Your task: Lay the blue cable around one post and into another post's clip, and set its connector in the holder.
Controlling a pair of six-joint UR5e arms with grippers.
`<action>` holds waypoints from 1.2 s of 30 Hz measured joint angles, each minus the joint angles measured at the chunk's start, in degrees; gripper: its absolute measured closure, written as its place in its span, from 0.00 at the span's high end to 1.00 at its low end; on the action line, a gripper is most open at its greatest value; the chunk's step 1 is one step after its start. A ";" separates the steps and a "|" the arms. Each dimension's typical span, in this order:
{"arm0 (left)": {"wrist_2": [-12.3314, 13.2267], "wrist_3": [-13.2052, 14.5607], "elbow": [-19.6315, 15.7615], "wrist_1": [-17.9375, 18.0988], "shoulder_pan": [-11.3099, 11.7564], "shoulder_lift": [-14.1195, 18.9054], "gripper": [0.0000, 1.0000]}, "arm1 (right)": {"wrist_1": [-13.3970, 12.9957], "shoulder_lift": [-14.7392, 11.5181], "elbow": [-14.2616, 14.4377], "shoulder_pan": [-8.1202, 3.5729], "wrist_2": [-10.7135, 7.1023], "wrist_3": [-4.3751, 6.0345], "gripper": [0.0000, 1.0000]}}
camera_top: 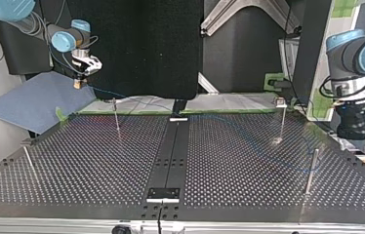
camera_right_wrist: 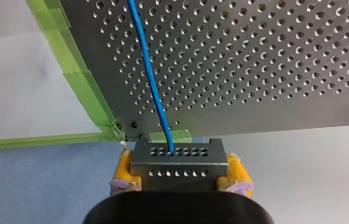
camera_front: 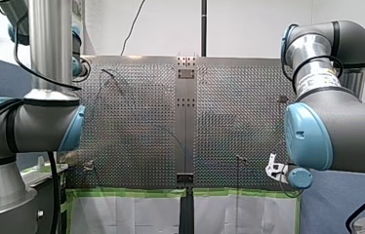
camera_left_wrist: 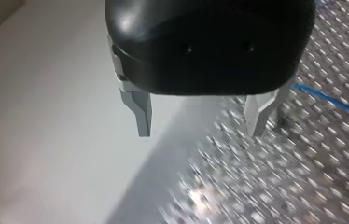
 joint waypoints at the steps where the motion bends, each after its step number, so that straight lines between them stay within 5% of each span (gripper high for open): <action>1: 0.25 0.43 0.42 -0.46 -0.02 0.42 1.00 | 0.06 0.00 -0.06 0.03 0.00 0.00 0.00; 13: 1.52 6.93 6.95 -6.93 -0.53 6.53 1.00 | 0.17 0.00 -0.24 0.25 0.00 0.09 0.00; 36: -2.82 18.43 17.57 -18.45 -6.14 4.97 1.00 | 0.40 0.00 -0.25 0.81 0.00 -0.18 0.00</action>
